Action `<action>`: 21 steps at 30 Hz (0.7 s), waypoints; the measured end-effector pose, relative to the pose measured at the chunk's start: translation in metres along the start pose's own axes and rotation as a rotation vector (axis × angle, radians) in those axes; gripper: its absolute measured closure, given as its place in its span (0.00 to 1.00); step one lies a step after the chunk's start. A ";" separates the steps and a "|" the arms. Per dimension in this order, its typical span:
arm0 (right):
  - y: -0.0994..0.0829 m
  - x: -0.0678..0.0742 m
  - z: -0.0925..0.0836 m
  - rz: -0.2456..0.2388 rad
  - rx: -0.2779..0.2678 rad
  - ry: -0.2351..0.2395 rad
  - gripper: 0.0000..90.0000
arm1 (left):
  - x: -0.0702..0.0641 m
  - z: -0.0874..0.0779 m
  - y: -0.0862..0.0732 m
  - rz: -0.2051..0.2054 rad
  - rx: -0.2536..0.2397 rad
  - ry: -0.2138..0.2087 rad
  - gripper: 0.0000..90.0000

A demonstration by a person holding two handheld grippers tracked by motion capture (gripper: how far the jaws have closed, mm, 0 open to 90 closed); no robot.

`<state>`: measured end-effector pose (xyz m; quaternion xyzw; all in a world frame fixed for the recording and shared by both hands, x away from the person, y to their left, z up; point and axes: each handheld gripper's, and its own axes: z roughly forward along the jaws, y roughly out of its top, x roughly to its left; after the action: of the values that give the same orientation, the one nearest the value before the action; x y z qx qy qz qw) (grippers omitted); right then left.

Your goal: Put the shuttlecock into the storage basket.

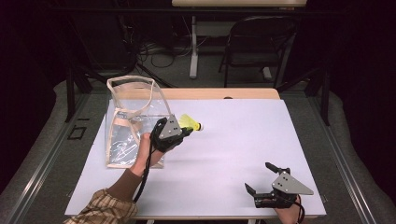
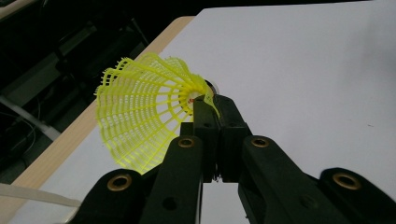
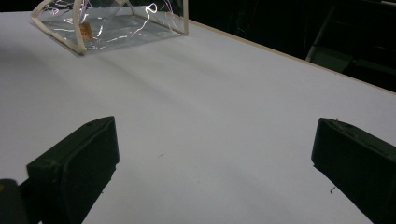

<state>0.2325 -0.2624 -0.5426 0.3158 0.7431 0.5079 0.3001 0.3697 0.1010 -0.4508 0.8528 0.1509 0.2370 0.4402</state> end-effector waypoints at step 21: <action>0.000 0.000 0.000 0.001 0.001 0.002 0.00 | 0.018 -0.001 0.017 -0.004 0.000 0.018 0.99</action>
<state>0.2325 -0.2622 -0.5427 0.3158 0.7434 0.5083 0.2987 0.3850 0.1000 -0.4319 0.8502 0.1566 0.2439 0.4395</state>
